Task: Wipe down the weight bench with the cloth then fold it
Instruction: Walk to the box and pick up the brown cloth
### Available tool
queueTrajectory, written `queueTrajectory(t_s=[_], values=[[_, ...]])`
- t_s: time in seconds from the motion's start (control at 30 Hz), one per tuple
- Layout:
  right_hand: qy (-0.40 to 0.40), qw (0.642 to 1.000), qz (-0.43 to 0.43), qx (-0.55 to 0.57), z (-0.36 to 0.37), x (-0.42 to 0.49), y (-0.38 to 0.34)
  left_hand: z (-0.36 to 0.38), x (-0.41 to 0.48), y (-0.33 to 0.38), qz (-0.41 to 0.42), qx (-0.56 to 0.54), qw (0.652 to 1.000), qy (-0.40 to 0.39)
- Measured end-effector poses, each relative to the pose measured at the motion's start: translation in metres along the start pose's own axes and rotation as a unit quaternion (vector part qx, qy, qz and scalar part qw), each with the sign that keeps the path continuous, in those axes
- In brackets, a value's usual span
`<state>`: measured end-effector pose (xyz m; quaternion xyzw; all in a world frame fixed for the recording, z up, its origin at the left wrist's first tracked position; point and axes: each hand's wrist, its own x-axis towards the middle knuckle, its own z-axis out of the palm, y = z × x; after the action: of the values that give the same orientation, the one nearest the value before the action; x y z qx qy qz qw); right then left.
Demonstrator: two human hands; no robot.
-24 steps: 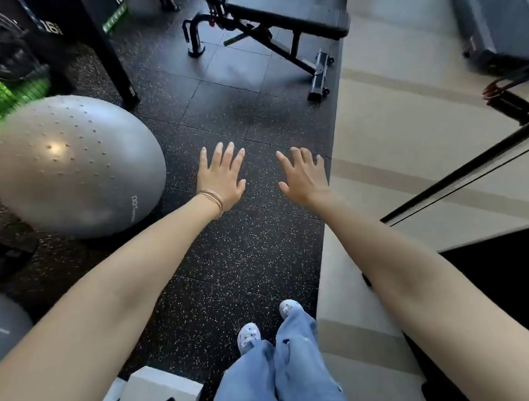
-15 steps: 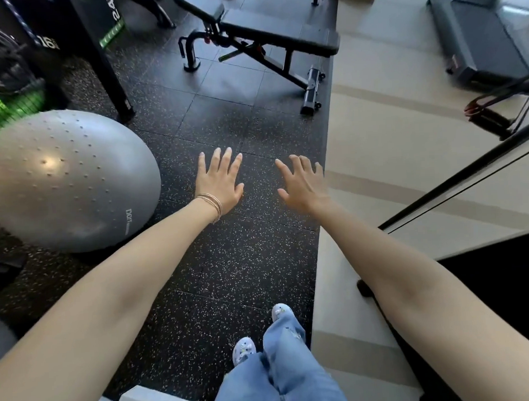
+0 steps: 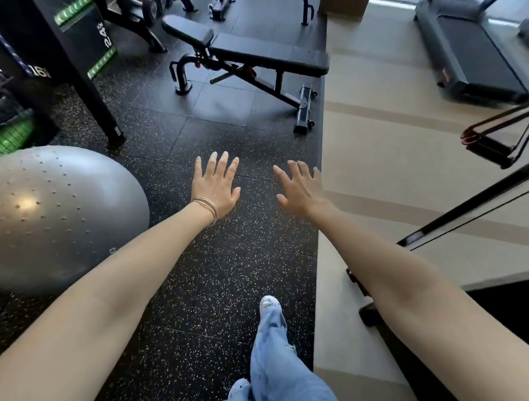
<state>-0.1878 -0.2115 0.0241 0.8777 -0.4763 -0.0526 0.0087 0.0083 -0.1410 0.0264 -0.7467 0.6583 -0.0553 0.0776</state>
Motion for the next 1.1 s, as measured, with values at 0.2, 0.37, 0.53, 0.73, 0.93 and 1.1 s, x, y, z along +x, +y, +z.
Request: queueTrajectory(t_s=[0.2,0.37,0.53,0.73,0.93,1.1], values=[[0.004,1.0,-0.007,0.002,-0.019,0.077,0.042,-0.016,0.084,0.004,-0.006,0.007,1.0,0.001],[0.017,1.0,-0.015,0.0,-0.039,0.138,0.075,-0.033,0.147,0.003,-0.02,0.006,1.0,0.014],[0.029,0.999,-0.02,0.001,-0.044,0.182,0.094,-0.038,0.193,0.0,-0.036,-0.009,0.999,0.017],[0.005,1.0,-0.027,-0.008,-0.031,0.228,0.099,-0.02,0.237,-0.015,-0.034,-0.011,0.999,-0.001],[0.009,1.0,-0.02,-0.008,-0.037,0.307,0.094,-0.006,0.305,-0.055,-0.036,-0.018,0.999,-0.01],[0.022,1.0,-0.018,0.001,-0.058,0.39,0.078,-0.006,0.378,-0.108,-0.026,-0.034,0.999,-0.008]])
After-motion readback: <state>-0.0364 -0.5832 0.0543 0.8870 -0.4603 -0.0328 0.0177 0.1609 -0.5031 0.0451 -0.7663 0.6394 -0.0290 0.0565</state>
